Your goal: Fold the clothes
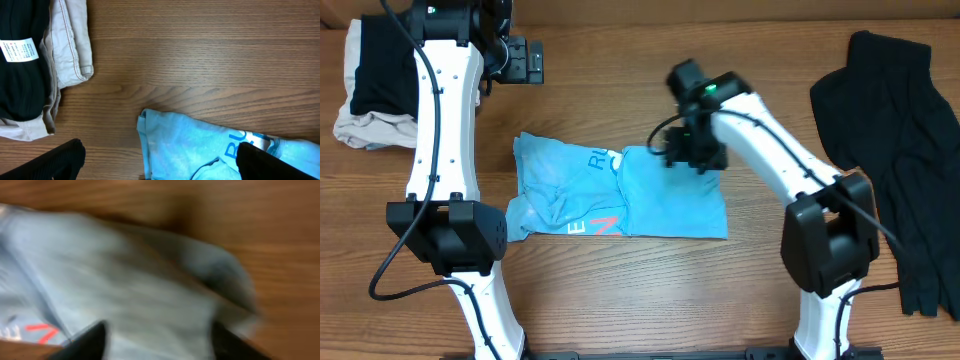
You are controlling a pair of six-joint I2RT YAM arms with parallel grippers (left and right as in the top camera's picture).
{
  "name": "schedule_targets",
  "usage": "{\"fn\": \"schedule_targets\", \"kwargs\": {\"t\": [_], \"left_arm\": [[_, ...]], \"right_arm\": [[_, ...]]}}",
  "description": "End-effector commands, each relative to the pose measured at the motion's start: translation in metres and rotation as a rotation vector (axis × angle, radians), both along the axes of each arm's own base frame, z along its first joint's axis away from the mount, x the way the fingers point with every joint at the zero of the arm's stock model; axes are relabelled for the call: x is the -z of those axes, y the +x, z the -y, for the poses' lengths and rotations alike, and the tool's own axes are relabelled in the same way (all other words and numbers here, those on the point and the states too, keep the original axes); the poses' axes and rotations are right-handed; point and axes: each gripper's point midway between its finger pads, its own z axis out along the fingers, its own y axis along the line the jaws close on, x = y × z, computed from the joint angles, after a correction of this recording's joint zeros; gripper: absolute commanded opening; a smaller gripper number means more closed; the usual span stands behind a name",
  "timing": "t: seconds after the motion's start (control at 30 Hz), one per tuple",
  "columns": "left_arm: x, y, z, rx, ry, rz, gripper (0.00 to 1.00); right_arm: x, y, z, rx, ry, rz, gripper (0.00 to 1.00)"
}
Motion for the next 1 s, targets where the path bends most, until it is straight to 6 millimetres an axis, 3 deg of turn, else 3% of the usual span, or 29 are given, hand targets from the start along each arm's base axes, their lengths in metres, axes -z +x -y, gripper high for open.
{"fn": "schedule_targets", "kwargs": {"t": [0.0, 0.33, 0.7, 0.97], "left_arm": [[-0.016, 0.000, -0.003, 0.013, 0.017, 0.042, 1.00], [-0.016, -0.001, -0.003, 0.013, 0.017, 0.039, 1.00], [-0.016, 0.000, -0.003, 0.014, 0.014, 0.041, 1.00], [-0.017, 0.001, -0.003, 0.015, 0.013, 0.050, 1.00]], "right_arm": [[-0.003, -0.004, 0.024, 0.037, -0.041, -0.017, 0.04], [0.006, 0.002, 0.029, 0.003, -0.061, 0.015, 0.04], [0.047, 0.033, 0.035, -0.017, -0.084, 0.141, 0.04], [0.041, 0.072, 0.037, -0.026, -0.066, 0.290, 0.04]]}}
